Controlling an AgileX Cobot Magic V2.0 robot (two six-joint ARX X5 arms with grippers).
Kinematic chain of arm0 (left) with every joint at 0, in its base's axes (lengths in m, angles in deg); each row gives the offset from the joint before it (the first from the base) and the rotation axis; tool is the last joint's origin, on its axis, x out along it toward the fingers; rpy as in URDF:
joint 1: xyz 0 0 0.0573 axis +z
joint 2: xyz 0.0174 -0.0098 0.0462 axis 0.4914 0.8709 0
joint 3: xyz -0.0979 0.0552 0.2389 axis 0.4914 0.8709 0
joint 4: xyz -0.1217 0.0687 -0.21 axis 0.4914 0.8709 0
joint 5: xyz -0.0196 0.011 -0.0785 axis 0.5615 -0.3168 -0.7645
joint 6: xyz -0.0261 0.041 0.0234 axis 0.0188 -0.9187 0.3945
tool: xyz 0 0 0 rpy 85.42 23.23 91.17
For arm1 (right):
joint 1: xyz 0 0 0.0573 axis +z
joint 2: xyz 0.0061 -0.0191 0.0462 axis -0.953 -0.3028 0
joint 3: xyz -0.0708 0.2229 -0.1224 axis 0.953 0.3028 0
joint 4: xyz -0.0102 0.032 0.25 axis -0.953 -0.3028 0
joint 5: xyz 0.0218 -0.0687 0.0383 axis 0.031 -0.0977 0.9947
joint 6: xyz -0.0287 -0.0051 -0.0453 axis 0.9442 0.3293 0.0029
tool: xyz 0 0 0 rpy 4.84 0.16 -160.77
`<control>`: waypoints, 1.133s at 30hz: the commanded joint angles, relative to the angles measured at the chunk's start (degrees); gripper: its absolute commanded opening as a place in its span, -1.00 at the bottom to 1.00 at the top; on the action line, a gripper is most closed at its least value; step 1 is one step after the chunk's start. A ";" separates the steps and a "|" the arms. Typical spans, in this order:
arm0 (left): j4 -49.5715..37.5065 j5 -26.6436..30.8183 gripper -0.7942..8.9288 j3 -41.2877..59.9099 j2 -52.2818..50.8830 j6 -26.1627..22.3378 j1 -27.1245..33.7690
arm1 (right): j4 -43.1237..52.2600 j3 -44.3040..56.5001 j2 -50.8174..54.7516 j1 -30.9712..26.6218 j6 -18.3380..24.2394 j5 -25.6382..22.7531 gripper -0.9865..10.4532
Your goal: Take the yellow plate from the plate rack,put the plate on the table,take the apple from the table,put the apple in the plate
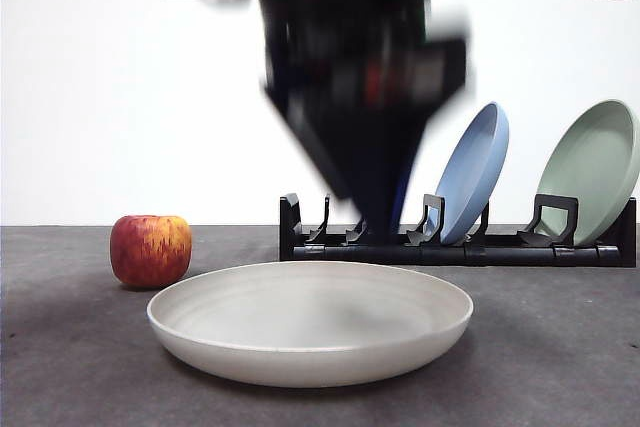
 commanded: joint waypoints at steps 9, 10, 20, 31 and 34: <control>2.27 0.09 -0.25 -1.40 -26.25 10.49 8.28 | 0.42 -0.28 0.02 0.09 0.55 0.44 0.22; 2.93 0.11 -0.26 -1.40 -28.81 11.37 9.16 | 0.55 -0.28 0.02 0.17 0.55 0.44 0.22; 11.30 0.11 -0.85 -1.40 -45.53 19.41 12.66 | 1.79 -0.28 -3.78 5.84 0.39 2.91 0.22; 15.52 0.11 -0.85 -1.40 -48.15 24.46 12.52 | 12.55 -0.28 -11.15 20.68 -4.02 -4.24 0.22; 15.58 0.09 -0.85 -1.40 -48.13 25.05 12.52 | 20.57 -0.55 -14.78 26.51 -7.37 -11.30 0.22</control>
